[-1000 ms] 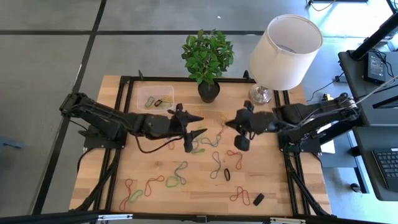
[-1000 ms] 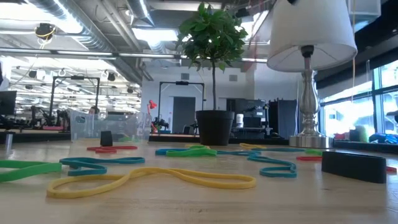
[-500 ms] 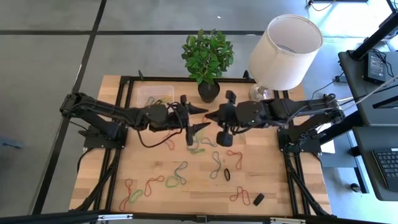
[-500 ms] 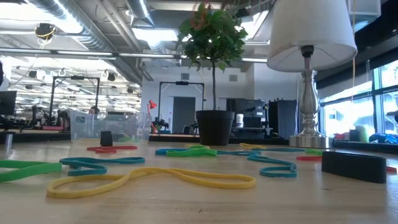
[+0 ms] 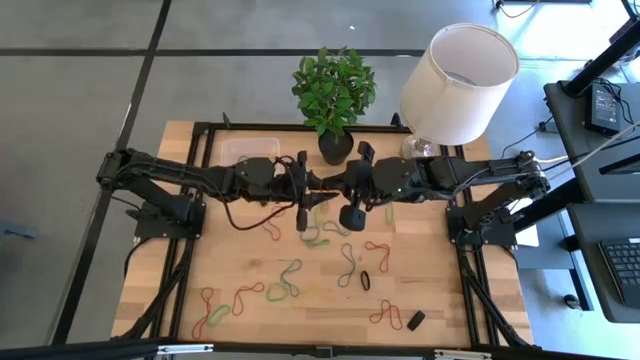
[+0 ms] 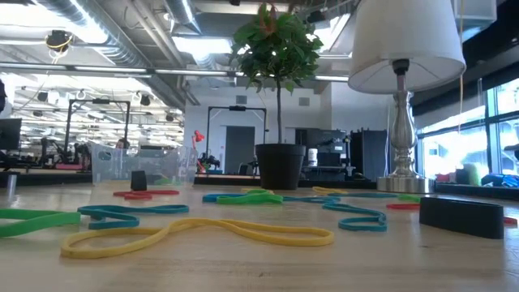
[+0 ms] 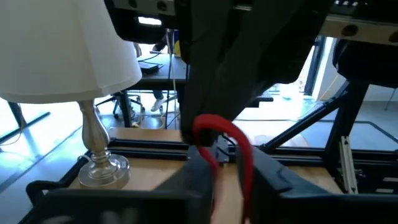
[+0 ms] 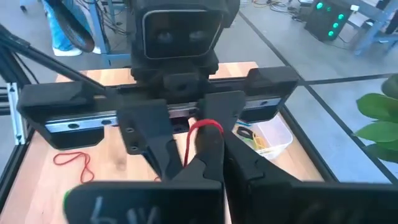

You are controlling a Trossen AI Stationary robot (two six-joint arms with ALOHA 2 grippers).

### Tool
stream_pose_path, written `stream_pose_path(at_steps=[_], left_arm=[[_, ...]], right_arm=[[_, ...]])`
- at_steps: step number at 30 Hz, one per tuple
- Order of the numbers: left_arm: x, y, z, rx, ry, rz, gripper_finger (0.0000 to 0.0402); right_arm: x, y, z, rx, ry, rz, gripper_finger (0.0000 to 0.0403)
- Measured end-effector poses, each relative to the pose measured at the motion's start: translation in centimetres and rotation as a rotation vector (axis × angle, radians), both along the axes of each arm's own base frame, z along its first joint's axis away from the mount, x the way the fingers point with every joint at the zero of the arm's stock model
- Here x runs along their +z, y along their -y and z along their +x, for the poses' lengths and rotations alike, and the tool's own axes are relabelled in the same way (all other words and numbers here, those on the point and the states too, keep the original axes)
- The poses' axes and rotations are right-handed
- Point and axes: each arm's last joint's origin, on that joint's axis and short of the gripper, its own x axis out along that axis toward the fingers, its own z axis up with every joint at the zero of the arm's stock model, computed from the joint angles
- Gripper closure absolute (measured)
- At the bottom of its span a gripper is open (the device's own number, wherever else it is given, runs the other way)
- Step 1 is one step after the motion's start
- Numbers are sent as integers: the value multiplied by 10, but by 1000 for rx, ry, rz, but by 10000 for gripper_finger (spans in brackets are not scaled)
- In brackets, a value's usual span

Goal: Pick and place rubber bands into bin
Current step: Put the red rubber band into the transparent bin

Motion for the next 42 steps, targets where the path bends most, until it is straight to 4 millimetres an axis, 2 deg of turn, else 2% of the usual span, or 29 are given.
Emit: stream_pose_path(at_steps=[2,6,10,14,20,26,30,33,38,42], left_arm=[[0,-3,0,-7,1,-4,389],[3,-8,-4,-12,-4,-6,399],[8,-18,-15,19,-41,-2,399],[15,-30,-33,63,-93,0,401],[20,-57,-72,187,-232,-3,401],[16,-88,-108,422,-402,55,400],[5,-109,-124,512,-548,31,400],[-6,-127,-132,524,-653,-21,399],[-21,-157,-139,547,-727,-116,400],[-47,-179,-147,564,-779,-209,401]], right_arm=[[-1,0,0,-1,-2,3,403],[-4,-1,0,-7,-13,21,400],[-6,5,0,-39,-27,48,380],[-8,13,-1,-81,-45,80,357],[-12,16,-3,-97,-89,82,330],[-22,16,-6,-135,-146,131,325],[-41,16,-5,-180,-186,185,325],[-68,16,-5,-226,-248,226,325],[-118,9,-11,-342,-337,339,325],[-145,-3,-18,-400,-356,424,325]])
